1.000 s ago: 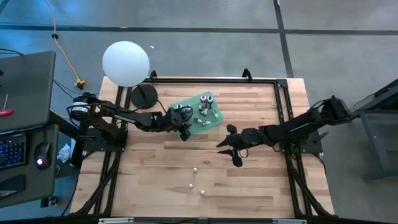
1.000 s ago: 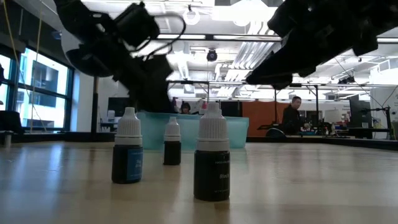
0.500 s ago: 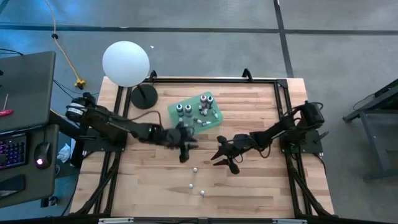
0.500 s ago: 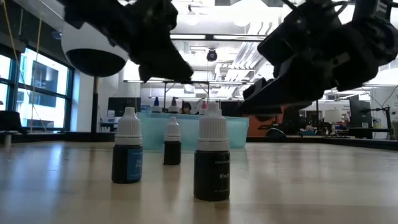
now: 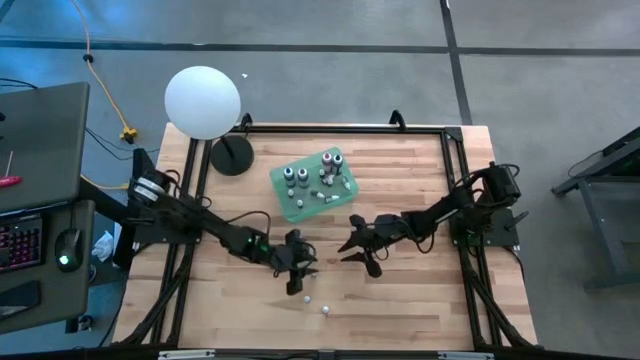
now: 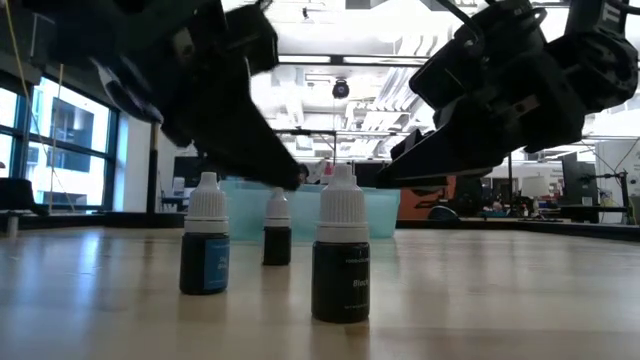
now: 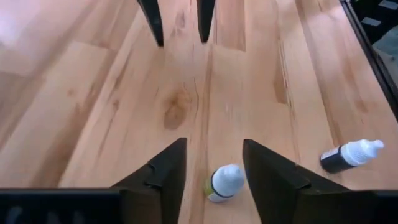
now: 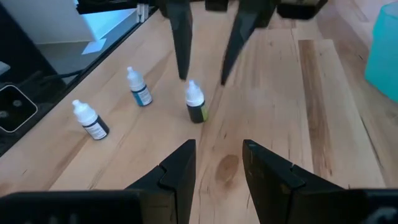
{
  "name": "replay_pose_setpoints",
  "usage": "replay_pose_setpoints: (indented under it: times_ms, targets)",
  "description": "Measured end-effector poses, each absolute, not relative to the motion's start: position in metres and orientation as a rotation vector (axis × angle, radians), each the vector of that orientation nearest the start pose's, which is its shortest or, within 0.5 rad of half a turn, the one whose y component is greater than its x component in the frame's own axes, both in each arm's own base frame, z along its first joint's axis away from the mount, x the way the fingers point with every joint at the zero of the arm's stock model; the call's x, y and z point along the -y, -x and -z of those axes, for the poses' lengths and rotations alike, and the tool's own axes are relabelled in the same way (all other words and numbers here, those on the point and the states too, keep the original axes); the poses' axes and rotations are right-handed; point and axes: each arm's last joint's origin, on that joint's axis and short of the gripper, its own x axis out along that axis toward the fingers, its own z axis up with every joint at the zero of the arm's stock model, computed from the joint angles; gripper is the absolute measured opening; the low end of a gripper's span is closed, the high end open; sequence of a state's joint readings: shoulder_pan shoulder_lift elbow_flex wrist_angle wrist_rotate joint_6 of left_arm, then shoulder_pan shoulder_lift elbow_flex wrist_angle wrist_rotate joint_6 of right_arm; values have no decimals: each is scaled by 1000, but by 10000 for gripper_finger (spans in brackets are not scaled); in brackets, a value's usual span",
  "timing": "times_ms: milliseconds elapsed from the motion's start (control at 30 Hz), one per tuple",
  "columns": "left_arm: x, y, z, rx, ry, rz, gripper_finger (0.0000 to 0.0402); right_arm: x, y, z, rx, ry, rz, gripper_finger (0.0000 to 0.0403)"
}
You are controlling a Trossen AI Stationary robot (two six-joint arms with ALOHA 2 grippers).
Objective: Pick & Place food coloring
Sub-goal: Put the small light green bottle into the blue bin
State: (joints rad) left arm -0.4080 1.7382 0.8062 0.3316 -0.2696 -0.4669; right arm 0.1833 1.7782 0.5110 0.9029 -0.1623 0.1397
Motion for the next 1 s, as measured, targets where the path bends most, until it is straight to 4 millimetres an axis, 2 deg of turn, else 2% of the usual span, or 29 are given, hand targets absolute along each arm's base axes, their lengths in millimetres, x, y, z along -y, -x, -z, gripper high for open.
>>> replay_pose_setpoints:
  times_ms: [200,400,533,800,900,1000]
  targets:
    - [130,-316,-135,-621,252,56,191,-58,-289,-112,-389,-127,-317,124]
    - [129,-317,-123,-648,204,37,191,-58,-289,-112,-388,-125,-318,124]
    - [127,-317,-122,-630,184,-23,158,-58,-289,-112,-387,-125,-318,124]
    - [124,-318,-125,-575,154,-132,43,-58,-289,-112,-387,-125,-318,124]
    - [114,-320,-130,-546,138,-208,41,-58,-289,-112,-387,-125,-318,124]
    - [96,-324,-141,-519,147,-257,41,-58,-289,-112,-387,-123,-309,124]
